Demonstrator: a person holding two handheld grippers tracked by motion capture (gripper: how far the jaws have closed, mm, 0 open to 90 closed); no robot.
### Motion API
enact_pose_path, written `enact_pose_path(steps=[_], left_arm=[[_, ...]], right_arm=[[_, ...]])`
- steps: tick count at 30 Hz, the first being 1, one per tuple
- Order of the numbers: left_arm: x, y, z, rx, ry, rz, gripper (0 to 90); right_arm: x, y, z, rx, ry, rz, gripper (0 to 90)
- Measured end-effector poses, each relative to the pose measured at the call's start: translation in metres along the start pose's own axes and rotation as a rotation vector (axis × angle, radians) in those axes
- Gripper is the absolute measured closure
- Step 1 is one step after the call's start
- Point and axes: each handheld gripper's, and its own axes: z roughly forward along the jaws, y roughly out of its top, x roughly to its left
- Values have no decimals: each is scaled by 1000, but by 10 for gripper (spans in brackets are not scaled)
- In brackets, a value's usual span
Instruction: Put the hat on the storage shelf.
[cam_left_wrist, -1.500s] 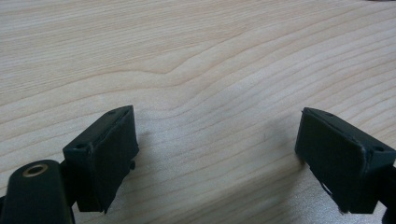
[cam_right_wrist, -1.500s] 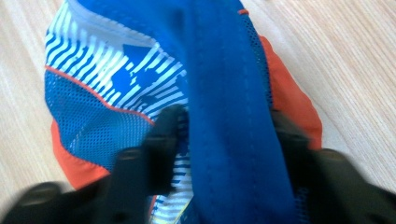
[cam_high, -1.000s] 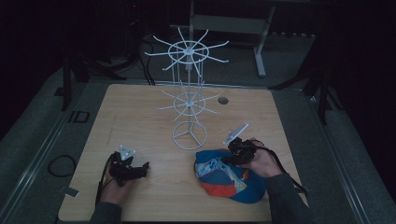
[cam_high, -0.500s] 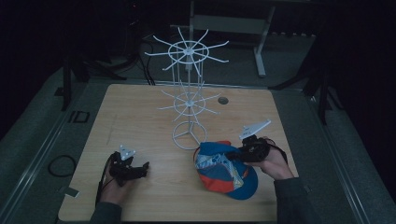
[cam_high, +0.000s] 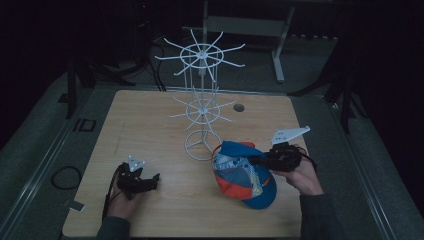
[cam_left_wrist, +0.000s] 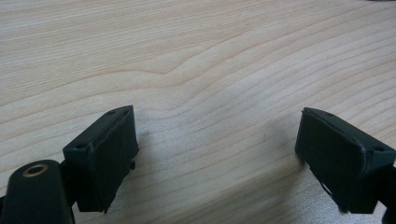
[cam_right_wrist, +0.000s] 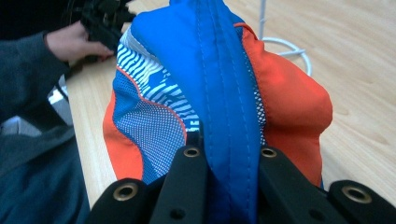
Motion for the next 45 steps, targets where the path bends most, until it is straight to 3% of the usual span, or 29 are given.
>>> enact_pose_path(steps=[17,45], left_arm=[[0,0,0,-1,1,0,133],[0,0,0,-1,1,0,133]], right_arm=[[-5,1,-35,-154,-36,82,883],[-7,8,-71,-302,-92,133,883]])
